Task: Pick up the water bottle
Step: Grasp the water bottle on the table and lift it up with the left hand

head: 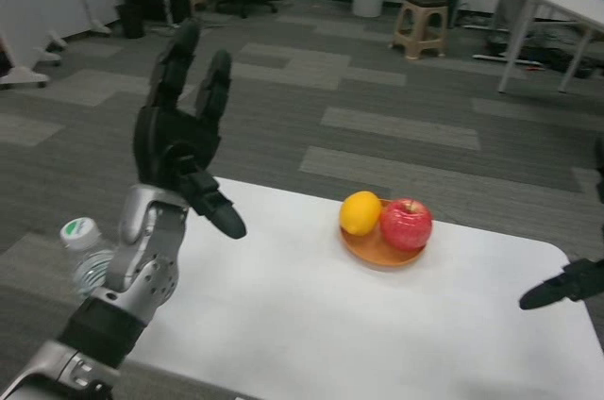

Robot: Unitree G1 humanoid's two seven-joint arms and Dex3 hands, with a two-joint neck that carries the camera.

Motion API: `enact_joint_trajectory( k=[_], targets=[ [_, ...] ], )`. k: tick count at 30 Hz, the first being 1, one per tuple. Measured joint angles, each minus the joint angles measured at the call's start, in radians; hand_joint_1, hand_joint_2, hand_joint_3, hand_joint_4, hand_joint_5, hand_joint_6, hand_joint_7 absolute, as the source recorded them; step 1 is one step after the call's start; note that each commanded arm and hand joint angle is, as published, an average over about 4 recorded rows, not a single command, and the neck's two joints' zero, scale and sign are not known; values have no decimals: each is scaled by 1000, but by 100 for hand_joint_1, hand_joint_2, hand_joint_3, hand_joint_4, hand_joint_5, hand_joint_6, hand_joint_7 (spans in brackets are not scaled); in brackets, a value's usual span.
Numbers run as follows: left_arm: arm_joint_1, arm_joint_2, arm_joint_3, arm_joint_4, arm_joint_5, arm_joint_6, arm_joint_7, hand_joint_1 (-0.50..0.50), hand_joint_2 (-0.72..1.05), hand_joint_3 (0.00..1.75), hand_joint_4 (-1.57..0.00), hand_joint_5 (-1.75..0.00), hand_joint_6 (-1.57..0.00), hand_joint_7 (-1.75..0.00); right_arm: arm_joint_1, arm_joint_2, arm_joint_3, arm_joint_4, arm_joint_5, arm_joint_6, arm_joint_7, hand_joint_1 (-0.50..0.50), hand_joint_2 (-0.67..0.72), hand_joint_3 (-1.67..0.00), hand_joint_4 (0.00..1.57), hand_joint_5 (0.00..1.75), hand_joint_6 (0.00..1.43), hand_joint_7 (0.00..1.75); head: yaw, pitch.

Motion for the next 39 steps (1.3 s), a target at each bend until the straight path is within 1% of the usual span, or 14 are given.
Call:
enact_joint_trajectory(
  k=[4,8,14,20,25,28,30,32,34,36,39],
  targets=[
    [0,-2,0,-5,0,0,0,-50,-64,9,0,0,0,-42,0,0,0,0,0,0,0,-50,60,0,0,0,0,7,65,0],
    [0,-4,0,-8,1,0,0,-50,-64,9,0,0,0,-42,0,0,0,0,0,0,0,-50,60,0,0,0,0,7,93,3],
    [3,-4,0,-23,2,1,0,-50,-64,9,0,0,0,-42,0,0,0,10,0,0,0,-50,60,0,0,0,0,7,80,0],
    [21,-9,-1,-91,23,3,2,-50,-64,9,0,0,0,-42,-1,0,0,20,0,0,0,-50,60,0,0,0,0,7,68,-7],
    [74,-29,0,-202,43,8,3,-50,-64,9,0,0,0,-42,-3,0,0,31,0,0,0,-50,60,0,0,0,0,7,63,-14],
    [128,-57,5,-288,59,11,8,-50,-64,9,0,0,0,-42,-7,-1,0,45,0,0,0,-50,60,0,0,0,0,7,67,-12],
    [158,-67,9,-340,65,12,9,-50,-64,9,0,0,0,-42,-11,-3,0,56,0,0,-1,-50,60,0,0,0,0,7,65,-8],
    [184,-72,24,-381,69,13,9,-50,-64,9,0,0,0,-42,-17,-5,1,66,0,1,0,-50,60,0,0,0,0,7,62,-5],
    [224,-83,65,-417,77,10,13,-50,-64,9,0,0,0,-42,-22,-9,2,75,1,1,-1,-50,60,0,0,0,0,7,60,-2],
    [270,-96,105,-436,83,-13,27,-50,-64,9,0,0,0,-42,-27,-13,2,81,1,1,-1,-50,60,0,0,0,0,7,61,-1],
    [325,-107,156,-439,90,-95,66,-50,-64,9,0,0,0,-42,-37,-15,3,90,1,2,-1,-50,60,0,0,0,0,7,67,4]
  ],
)
